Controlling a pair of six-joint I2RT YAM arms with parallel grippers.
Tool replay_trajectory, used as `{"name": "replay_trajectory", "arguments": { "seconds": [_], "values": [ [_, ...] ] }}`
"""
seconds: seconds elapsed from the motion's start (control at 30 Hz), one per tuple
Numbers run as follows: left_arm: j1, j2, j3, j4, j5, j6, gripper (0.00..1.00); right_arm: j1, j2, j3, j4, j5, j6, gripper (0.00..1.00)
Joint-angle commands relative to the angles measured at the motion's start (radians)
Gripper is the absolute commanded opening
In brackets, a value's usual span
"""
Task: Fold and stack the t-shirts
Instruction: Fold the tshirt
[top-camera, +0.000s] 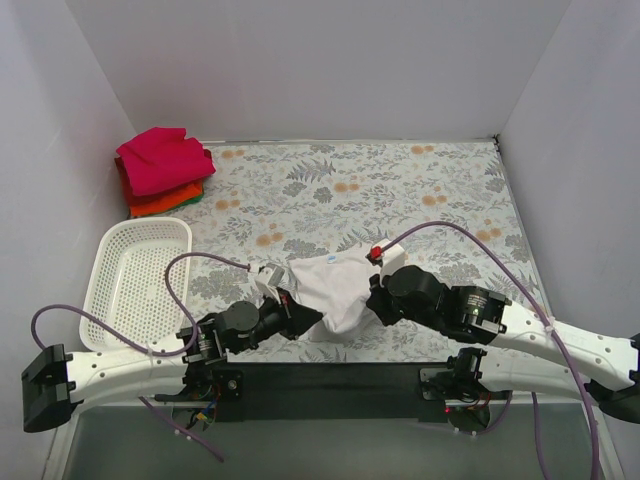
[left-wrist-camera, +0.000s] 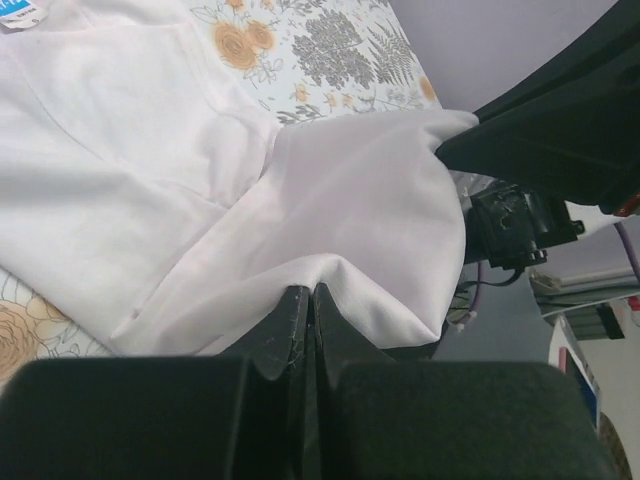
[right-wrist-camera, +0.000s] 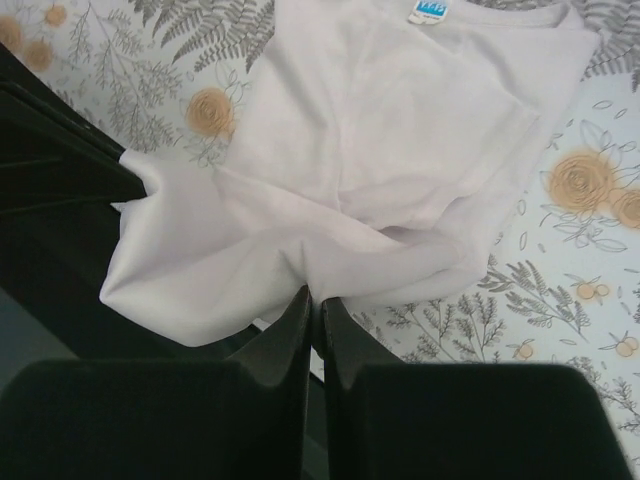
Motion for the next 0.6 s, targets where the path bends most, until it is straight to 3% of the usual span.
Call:
{"name": "replay_trajectory", "arguments": {
  "seconds": [0.0,0.27,0.57],
  "values": [
    [0.017,0.020,0.052,0.068,-0.073,0.062,0.00,0.001,0.003,0.053,0.081,0.131,-0.039,0.01],
    [0.025,0.017,0.095,0.074,0.046,0.145,0.00,0.000,0.027,0.093,0.094,0.118,-0.086,0.01],
    [0.025,-0.056,0.109,-0.016,0.253,0.182,0.00,0.000,0.083,0.203,-0.043,-0.107,-0.186,0.01]
  ]
}}
